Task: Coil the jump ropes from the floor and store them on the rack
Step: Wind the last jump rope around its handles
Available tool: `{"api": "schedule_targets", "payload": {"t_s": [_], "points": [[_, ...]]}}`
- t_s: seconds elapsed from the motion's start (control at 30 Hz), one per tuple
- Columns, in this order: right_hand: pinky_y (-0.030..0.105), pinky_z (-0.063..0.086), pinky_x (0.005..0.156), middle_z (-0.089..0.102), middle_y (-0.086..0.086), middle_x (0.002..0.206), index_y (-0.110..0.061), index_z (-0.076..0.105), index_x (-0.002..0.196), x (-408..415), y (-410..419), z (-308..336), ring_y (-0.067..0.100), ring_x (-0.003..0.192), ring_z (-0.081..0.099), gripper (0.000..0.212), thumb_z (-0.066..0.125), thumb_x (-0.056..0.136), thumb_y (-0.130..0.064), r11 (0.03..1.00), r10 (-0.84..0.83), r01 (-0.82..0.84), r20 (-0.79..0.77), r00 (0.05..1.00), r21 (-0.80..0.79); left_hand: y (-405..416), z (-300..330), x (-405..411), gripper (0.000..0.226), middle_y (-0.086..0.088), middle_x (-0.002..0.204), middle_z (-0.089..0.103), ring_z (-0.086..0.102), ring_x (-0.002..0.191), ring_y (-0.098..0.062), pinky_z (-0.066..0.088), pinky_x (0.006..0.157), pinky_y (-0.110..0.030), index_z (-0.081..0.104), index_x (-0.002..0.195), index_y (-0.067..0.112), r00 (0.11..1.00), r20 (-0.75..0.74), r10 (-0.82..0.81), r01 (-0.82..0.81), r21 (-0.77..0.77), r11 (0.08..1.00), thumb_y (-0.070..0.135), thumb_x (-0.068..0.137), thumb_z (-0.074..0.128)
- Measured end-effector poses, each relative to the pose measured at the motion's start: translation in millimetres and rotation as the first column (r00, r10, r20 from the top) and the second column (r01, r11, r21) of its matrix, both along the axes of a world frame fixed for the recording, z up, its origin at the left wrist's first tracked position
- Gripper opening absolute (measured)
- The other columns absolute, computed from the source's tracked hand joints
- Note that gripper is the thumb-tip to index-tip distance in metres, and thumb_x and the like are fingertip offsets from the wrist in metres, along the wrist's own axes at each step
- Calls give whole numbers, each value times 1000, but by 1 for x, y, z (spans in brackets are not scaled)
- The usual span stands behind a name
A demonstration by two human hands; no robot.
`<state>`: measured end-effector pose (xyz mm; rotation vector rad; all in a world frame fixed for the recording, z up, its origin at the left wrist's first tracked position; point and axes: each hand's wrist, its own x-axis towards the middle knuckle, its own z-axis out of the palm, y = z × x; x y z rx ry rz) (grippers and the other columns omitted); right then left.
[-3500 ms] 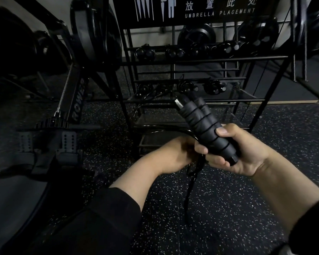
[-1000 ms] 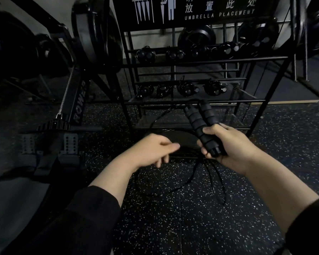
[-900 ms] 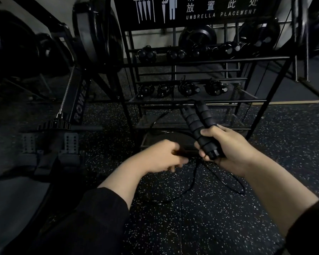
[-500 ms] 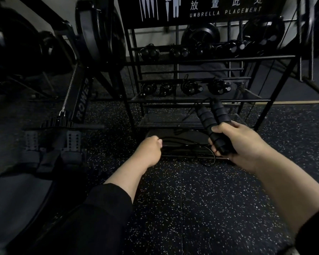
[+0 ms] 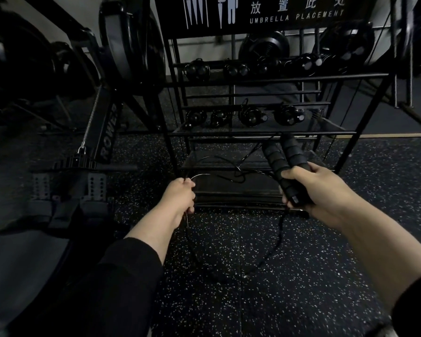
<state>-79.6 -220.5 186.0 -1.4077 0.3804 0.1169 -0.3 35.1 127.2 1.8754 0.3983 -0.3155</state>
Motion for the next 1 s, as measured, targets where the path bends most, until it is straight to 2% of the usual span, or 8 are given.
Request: {"api": "schedule_targets", "payload": {"t_s": [0.1,0.2,0.33,0.5,0.67,0.77,0.9,1.0], "points": [[31,50,48,66,22,82,-5,57,114,1,8,-5,26,57,61,20,64,95,-7,999,24,-24,-5,1000,25,-7,3,0,65,-10,159,35,41,142,-30,37,116,-45,18,162,21,990,-19,-139,138,300,944,44,106,43],[34,51,50,64,18,90,-4,58,116,3,13,-10,28,61,63,25,67,92,-4,999,41,-41,-10,999,2,-20,15,-5,71,-5,169,13,22,153,-28,21,125,-42,4,164,26,978,100,-183,149,276,949,25,105,44],[35,49,51,61,15,87,-5,60,114,4,13,-11,25,58,62,24,68,92,-4,997,70,-70,-14,997,-14,-30,30,-3,70,-1,168,16,24,151,-24,21,124,-50,12,162,28,945,241,-220,129,345,930,19,100,45],[32,48,46,60,16,84,0,58,110,2,15,-8,26,59,61,20,66,93,-4,987,160,-159,-31,987,13,-30,43,-8,67,0,163,29,34,146,-19,28,115,-29,22,159,28,870,422,-255,147,271,951,17,100,50],[31,49,46,69,21,89,1,57,118,-8,9,1,28,61,61,34,71,89,-8,941,339,-338,-50,940,27,-34,44,-18,104,16,170,-2,5,156,-14,14,127,-50,-4,159,46,667,315,-675,429,578,694,17,90,68],[30,50,45,71,22,92,2,55,121,-14,6,4,28,61,61,51,76,78,-14,878,478,-478,-64,876,20,-38,41,-14,116,16,170,3,7,156,-13,16,126,-51,-9,156,50,610,294,-736,429,659,618,9,85,73],[31,53,49,70,23,94,2,52,126,-19,2,5,27,64,64,68,80,70,-23,820,572,-568,-61,818,70,-40,38,-9,76,7,132,62,55,124,-15,44,108,-40,44,144,42,562,452,-693,418,568,709,0,85,69],[32,56,54,69,24,90,3,48,129,-22,1,3,27,68,65,74,82,70,-25,783,621,-612,-82,780,109,-39,39,-10,49,10,91,70,66,88,-11,53,82,-41,61,105,39,535,486,-691,394,580,713,-5,85,62]]}}
